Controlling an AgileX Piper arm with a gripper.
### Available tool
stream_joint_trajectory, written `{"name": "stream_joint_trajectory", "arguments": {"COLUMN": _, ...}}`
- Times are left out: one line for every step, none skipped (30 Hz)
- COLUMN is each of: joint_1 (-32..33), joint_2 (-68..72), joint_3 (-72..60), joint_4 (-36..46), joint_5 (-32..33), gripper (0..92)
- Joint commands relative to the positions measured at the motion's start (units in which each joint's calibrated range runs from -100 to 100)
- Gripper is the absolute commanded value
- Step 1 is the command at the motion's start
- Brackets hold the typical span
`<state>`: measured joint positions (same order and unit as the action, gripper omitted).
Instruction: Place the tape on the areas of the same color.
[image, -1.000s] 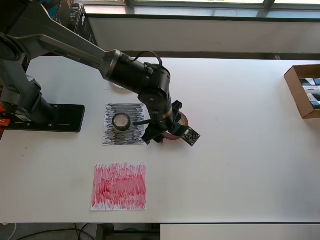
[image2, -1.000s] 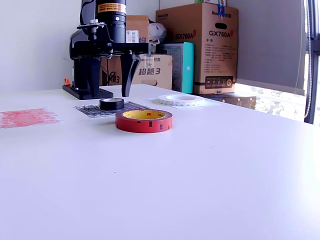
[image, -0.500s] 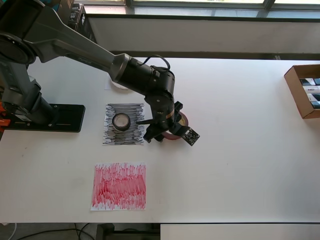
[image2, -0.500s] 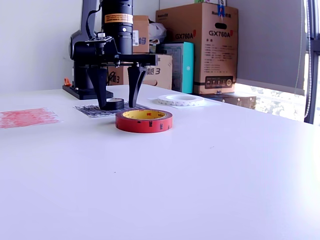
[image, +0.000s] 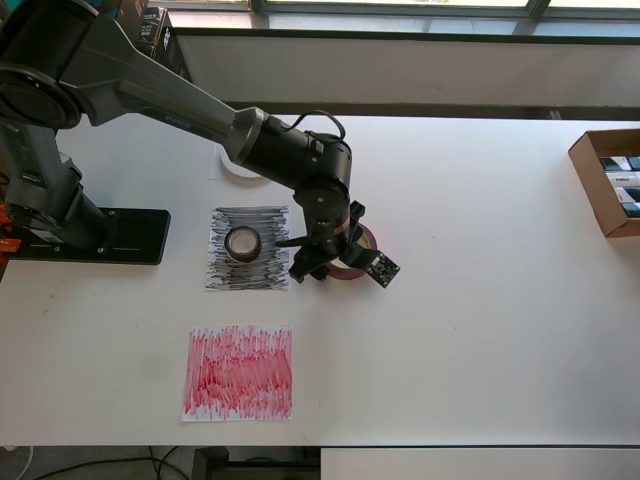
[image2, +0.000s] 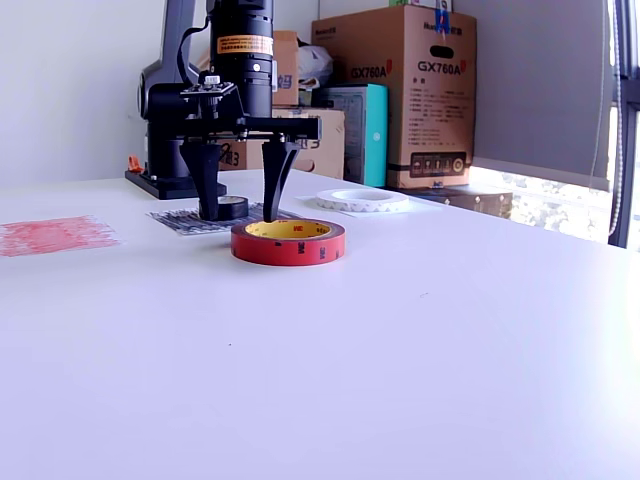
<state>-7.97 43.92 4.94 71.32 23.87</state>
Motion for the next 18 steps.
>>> {"name": "stream_joint_trajectory", "arguments": {"joint_1": -0.07, "joint_2": 1.54, "joint_3": 0.02, "joint_4": 0.34, "joint_5": -0.53, "gripper": 67.8}}
{"name": "stream_joint_trajectory", "arguments": {"joint_1": -0.07, "joint_2": 1.54, "joint_3": 0.02, "joint_4": 0.34, "joint_5": -0.61, "gripper": 67.8}}
{"name": "stream_joint_trajectory", "arguments": {"joint_1": -0.07, "joint_2": 1.63, "joint_3": 0.02, "joint_4": 0.25, "joint_5": -0.70, "gripper": 67.3}}
{"name": "stream_joint_trajectory", "arguments": {"joint_1": -0.07, "joint_2": 1.63, "joint_3": 0.02, "joint_4": 0.25, "joint_5": -0.70, "gripper": 65.9}}
{"name": "stream_joint_trajectory", "arguments": {"joint_1": -0.07, "joint_2": 1.63, "joint_3": 0.02, "joint_4": 0.25, "joint_5": -0.78, "gripper": 64.0}}
{"name": "stream_joint_trajectory", "arguments": {"joint_1": -0.07, "joint_2": 1.73, "joint_3": 0.02, "joint_4": 0.25, "joint_5": -0.78, "gripper": 61.9}}
{"name": "stream_joint_trajectory", "arguments": {"joint_1": -0.07, "joint_2": 1.73, "joint_3": 0.02, "joint_4": 0.25, "joint_5": -0.78, "gripper": 59.6}}
{"name": "stream_joint_trajectory", "arguments": {"joint_1": -0.07, "joint_2": 1.73, "joint_3": 0.02, "joint_4": 0.25, "joint_5": -0.78, "gripper": 57.2}}
{"name": "stream_joint_trajectory", "arguments": {"joint_1": -0.07, "joint_2": 1.73, "joint_3": 0.02, "joint_4": 0.25, "joint_5": -0.78, "gripper": 54.8}}
{"name": "stream_joint_trajectory", "arguments": {"joint_1": -0.07, "joint_2": 1.73, "joint_3": 0.02, "joint_4": 0.25, "joint_5": -0.78, "gripper": 52.1}}
{"name": "stream_joint_trajectory", "arguments": {"joint_1": -0.15, "joint_2": 1.73, "joint_3": 0.02, "joint_4": 0.25, "joint_5": -0.78, "gripper": 48.9}}
{"name": "stream_joint_trajectory", "arguments": {"joint_1": -0.15, "joint_2": 1.73, "joint_3": 0.02, "joint_4": 0.25, "joint_5": -0.86, "gripper": 44.8}}
{"name": "stream_joint_trajectory", "arguments": {"joint_1": -0.15, "joint_2": 1.73, "joint_3": 0.02, "joint_4": 0.25, "joint_5": -0.86, "gripper": 39.5}}
{"name": "stream_joint_trajectory", "arguments": {"joint_1": -0.15, "joint_2": 1.73, "joint_3": 0.02, "joint_4": 0.25, "joint_5": -0.86, "gripper": 32.9}}
{"name": "stream_joint_trajectory", "arguments": {"joint_1": -0.23, "joint_2": 1.73, "joint_3": 0.02, "joint_4": 0.25, "joint_5": -0.86, "gripper": 25.0}}
{"name": "stream_joint_trajectory", "arguments": {"joint_1": -0.31, "joint_2": 1.73, "joint_3": 0.02, "joint_4": 0.25, "joint_5": -0.86, "gripper": 16.7}}
{"name": "stream_joint_trajectory", "arguments": {"joint_1": -0.39, "joint_2": 1.73, "joint_3": 0.02, "joint_4": 0.25, "joint_5": -0.86, "gripper": 7.5}}
{"name": "stream_joint_trajectory", "arguments": {"joint_1": -0.46, "joint_2": 1.73, "joint_3": 0.02, "joint_4": 0.25, "joint_5": -0.53, "gripper": 0.0}}
